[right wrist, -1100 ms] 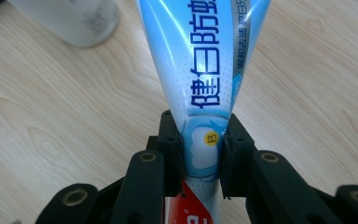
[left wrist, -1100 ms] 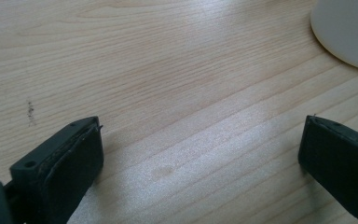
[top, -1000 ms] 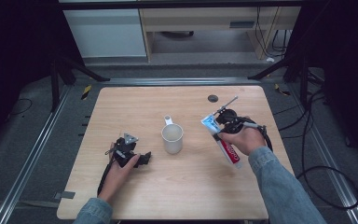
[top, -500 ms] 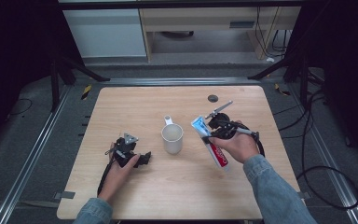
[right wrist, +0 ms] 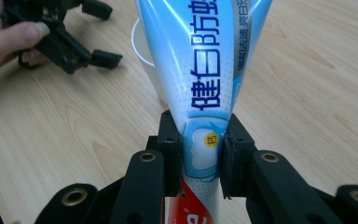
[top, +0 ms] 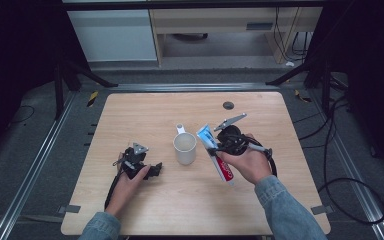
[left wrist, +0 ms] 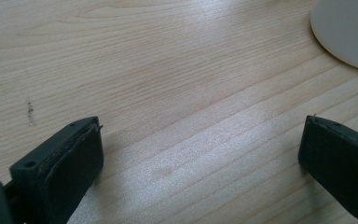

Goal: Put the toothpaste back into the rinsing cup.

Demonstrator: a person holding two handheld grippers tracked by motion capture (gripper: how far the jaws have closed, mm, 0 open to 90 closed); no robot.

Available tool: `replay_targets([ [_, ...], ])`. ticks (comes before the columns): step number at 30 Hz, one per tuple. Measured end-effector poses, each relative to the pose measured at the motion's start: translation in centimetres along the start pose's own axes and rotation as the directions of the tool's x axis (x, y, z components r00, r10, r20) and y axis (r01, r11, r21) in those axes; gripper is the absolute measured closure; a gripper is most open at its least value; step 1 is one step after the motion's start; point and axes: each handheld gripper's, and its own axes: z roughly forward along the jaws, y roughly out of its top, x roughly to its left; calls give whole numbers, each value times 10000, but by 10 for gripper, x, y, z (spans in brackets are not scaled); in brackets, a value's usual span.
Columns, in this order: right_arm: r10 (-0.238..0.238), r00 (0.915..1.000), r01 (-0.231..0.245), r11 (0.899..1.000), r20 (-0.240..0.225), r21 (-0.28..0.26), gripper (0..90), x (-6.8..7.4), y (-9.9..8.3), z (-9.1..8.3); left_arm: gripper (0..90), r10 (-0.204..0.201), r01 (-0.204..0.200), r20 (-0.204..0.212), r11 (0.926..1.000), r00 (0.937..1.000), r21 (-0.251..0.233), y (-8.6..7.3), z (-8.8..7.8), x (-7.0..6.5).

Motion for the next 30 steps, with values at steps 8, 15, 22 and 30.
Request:
replay_targets([
  [8, 170, 9998, -175, 9961, -70, -867, 733, 5, 4, -3, 0, -2, 2, 3, 10000, 10000, 3, 0, 0, 0],
  [15, 196, 9998, -201, 9860, -47, -1654, 732, 8, 10, -9, 0, 27, -27, -1, 10000, 10000, 5, 0, 0, 0],
  [22, 169, 9998, -149, 9772, 76, -2119, 732, 9, 13, -12, 0, 29, -29, 3, 10000, 10000, 6, 0, 0, 0],
  [30, 276, 9991, -185, 9637, 307, -2663, 732, 6, 16, -14, 0, 32, -32, 2, 10000, 10000, 5, 0, 0, 0],
])
